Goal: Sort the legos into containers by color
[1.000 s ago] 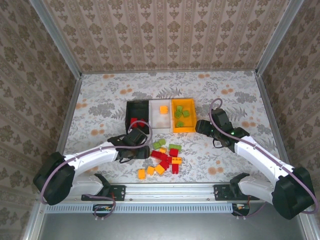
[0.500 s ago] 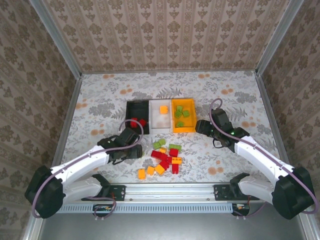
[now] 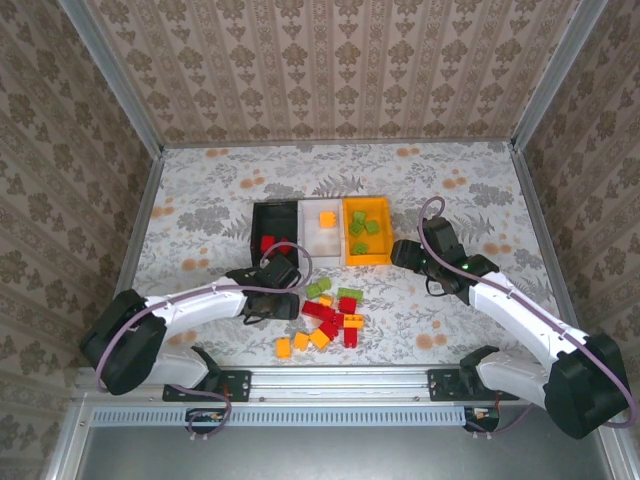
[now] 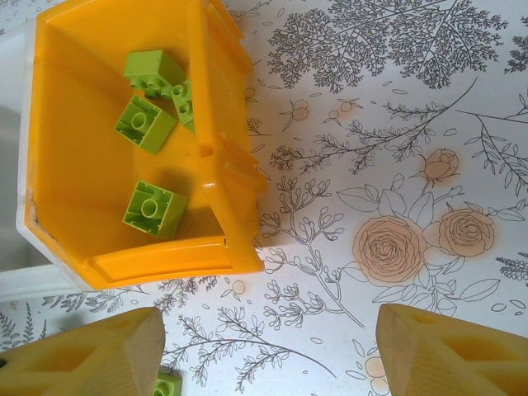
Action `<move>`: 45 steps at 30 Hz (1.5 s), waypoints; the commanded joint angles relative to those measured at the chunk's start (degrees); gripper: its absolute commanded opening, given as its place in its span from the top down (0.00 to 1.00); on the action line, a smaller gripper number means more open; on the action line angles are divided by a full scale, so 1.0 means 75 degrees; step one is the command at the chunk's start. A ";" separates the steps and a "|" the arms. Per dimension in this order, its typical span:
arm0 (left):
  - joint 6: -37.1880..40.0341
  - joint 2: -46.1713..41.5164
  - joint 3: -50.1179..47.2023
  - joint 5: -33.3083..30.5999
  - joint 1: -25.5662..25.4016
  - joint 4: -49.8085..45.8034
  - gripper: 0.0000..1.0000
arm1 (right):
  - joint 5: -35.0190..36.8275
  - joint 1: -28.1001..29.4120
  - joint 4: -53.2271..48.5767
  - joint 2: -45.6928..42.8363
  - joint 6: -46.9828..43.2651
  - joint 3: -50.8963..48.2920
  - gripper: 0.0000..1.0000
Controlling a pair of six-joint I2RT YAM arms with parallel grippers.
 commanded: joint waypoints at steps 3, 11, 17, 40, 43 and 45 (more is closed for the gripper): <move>0.0111 0.0106 -0.0051 0.0001 -0.0016 0.0134 0.42 | 0.0169 -0.0067 -0.0232 -0.0165 -0.0120 0.0094 0.30; 0.0123 -0.0111 0.0032 -0.0061 -0.0094 -0.0138 0.57 | 0.0147 -0.0086 -0.0192 -0.0142 -0.0109 0.0079 0.30; 0.0269 -0.0512 0.0919 -0.0275 -0.0458 -0.0824 0.61 | 0.0116 -0.0114 -0.0180 -0.0217 -0.0079 0.0059 0.30; 0.2057 0.5366 0.8497 0.0723 -0.0172 -0.0748 0.40 | -0.0042 -0.0249 -0.0330 -0.0469 -0.0253 -0.0211 0.28; 0.1909 0.5256 0.8501 0.0860 -0.0123 -0.0616 0.22 | -0.0125 -0.0249 -0.0329 -0.0481 -0.0341 -0.0211 0.27; 0.1771 0.4911 0.8259 0.0957 -0.0100 -0.0369 0.13 | -0.0430 -0.0240 -0.0202 -0.0504 -0.0482 -0.0246 0.27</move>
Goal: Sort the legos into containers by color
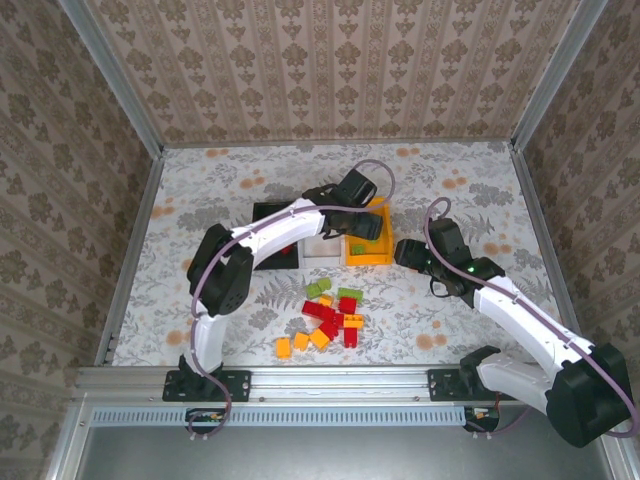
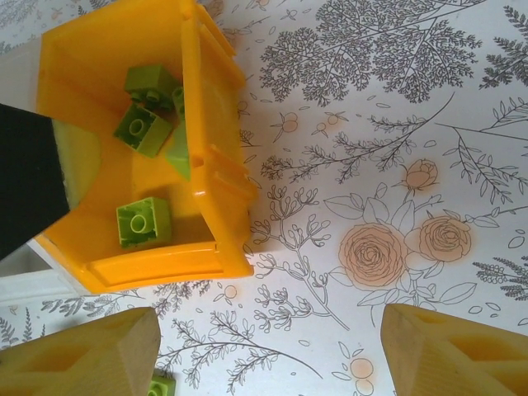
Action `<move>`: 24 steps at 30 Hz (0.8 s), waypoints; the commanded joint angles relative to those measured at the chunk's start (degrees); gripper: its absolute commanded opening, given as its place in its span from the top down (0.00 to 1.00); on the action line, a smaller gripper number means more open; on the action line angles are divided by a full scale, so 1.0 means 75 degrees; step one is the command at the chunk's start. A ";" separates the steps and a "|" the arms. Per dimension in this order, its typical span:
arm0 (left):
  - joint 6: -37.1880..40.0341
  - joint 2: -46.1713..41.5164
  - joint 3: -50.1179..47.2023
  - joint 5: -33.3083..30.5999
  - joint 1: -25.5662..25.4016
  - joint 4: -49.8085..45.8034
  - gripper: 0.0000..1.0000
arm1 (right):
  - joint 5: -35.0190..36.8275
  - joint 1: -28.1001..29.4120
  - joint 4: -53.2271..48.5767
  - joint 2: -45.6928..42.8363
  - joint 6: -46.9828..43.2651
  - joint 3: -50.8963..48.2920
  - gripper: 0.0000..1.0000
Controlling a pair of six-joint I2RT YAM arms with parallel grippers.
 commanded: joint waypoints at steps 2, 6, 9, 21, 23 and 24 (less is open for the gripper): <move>-0.0237 -0.0947 -0.0381 0.0331 0.0046 0.0410 0.06 | -0.0807 0.0069 0.0001 -0.0141 -0.0468 -0.0135 0.27; -0.0406 -0.2345 -0.1567 0.0300 -0.0031 0.0875 0.00 | -0.0947 0.0949 -0.0256 0.0176 -0.0752 0.0030 0.27; -0.0585 -0.3468 -0.2692 0.0067 -0.0149 0.1025 0.00 | -0.0957 0.1778 -0.0397 0.0383 -0.0792 -0.0056 0.26; -0.1888 -0.7419 -0.6831 -0.1237 -0.0582 0.0491 0.00 | -0.0046 0.3930 0.0040 0.1495 -0.0772 -0.0154 0.26; -0.2108 -0.7846 -0.7242 -0.1319 -0.0582 0.0371 0.00 | 0.0117 0.3964 0.0199 0.1798 -0.0786 0.0040 0.26; -0.2216 -0.8069 -0.7427 -0.1388 -0.0593 0.0299 0.00 | 0.0134 0.3977 0.0236 0.1983 -0.0737 0.0203 0.26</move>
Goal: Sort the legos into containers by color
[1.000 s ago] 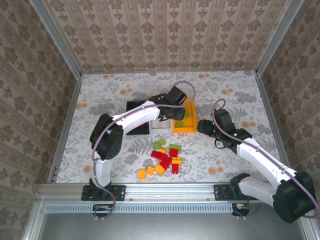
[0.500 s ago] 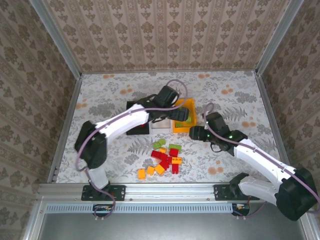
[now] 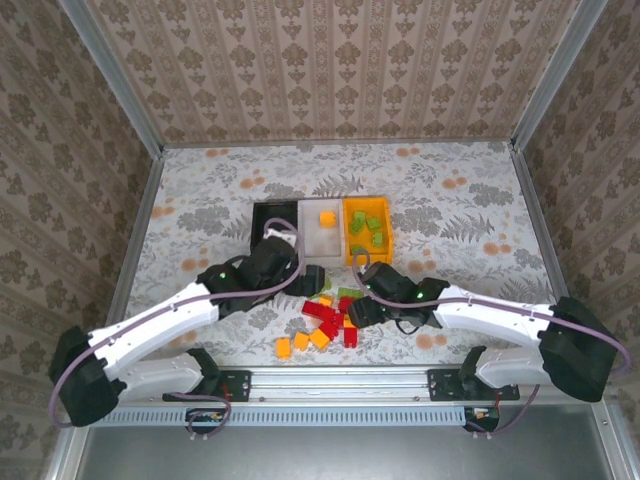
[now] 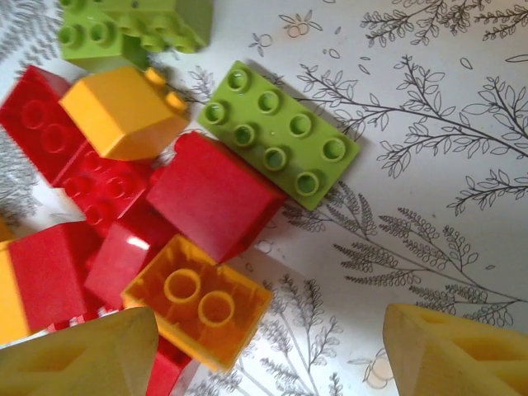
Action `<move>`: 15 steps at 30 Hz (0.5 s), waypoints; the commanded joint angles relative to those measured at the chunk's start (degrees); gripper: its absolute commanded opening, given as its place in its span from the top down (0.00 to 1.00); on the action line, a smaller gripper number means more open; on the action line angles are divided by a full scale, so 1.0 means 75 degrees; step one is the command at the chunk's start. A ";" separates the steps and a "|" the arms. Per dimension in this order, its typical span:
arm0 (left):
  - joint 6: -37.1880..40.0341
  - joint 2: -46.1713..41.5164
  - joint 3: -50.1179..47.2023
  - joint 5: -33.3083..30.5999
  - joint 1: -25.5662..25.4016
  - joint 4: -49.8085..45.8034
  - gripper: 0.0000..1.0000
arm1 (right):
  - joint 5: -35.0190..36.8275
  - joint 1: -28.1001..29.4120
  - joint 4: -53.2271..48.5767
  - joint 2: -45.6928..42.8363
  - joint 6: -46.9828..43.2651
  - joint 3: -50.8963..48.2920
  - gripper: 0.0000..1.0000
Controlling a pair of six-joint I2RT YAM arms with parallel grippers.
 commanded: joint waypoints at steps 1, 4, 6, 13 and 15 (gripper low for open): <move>-0.0688 -0.0698 -0.0487 -0.0470 -0.0039 -0.0375 0.00 | 0.0481 0.0075 0.0292 0.0508 -0.0044 0.0537 0.26; -0.0916 -0.1239 -0.0912 -0.0563 -0.0034 -0.0429 0.00 | 0.0714 0.0148 0.0468 0.0913 0.0372 0.0798 0.25; -0.1056 -0.1529 -0.1130 -0.0678 -0.0038 -0.0509 0.00 | 0.0870 0.0175 0.0493 0.1386 0.0755 0.0959 0.25; -0.1101 -0.1891 -0.1333 -0.0830 0.0000 -0.0735 0.00 | 0.1473 0.0527 0.0024 0.2392 0.1388 0.1673 0.25; -0.1089 -0.1910 -0.1344 -0.0848 0.0013 -0.0773 0.00 | 0.1721 0.0533 -0.0279 0.2570 0.1470 0.1825 0.25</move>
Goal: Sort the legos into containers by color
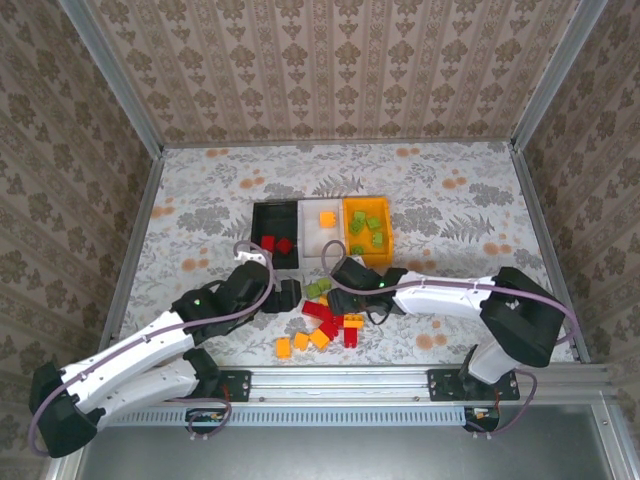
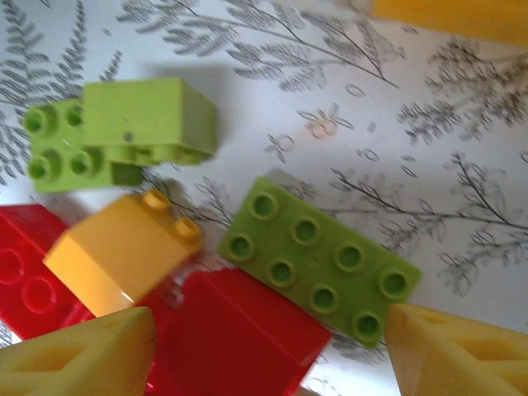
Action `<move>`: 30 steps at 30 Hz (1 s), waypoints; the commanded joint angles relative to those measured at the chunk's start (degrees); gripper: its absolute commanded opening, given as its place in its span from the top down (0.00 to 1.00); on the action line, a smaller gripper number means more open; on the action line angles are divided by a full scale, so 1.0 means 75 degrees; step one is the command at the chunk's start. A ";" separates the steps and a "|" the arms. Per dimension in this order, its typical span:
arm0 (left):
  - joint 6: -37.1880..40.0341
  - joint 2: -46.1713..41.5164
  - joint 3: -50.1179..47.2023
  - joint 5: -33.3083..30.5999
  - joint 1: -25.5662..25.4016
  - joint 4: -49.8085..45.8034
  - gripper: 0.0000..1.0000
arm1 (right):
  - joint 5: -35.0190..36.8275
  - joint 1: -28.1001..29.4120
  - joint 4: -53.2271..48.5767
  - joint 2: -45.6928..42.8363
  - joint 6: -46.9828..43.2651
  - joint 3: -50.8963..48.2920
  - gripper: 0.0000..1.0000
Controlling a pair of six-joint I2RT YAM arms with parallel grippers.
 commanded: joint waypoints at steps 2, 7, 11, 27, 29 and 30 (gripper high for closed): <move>-0.0139 -0.0135 -0.0106 -0.0223 0.0022 -0.0211 0.00 | 0.0870 0.0078 -0.0842 0.0296 0.0411 0.0268 0.27; -0.0128 -0.0229 -0.0211 -0.0204 0.0056 -0.0200 0.00 | 0.0957 -0.0002 -0.0838 0.0072 0.0469 -0.0079 0.36; -0.0144 -0.0244 -0.0304 -0.0164 0.0105 -0.0186 0.00 | 0.0983 -0.0164 -0.0916 -0.0020 0.0459 -0.0158 0.42; -0.0124 -0.0340 -0.0307 -0.0089 0.0295 -0.0269 0.00 | 0.0456 -0.0236 -0.0809 -0.0203 0.0444 -0.0275 0.49; -0.0121 -0.0370 -0.0284 -0.0098 0.0311 -0.0320 0.00 | 0.0479 -0.0232 -0.0828 -0.0365 0.0307 -0.0215 0.55; -0.0120 -0.0401 -0.0270 -0.0138 0.0322 -0.0365 0.00 | 0.0514 -0.0240 -0.0889 -0.0463 0.0203 -0.0143 0.59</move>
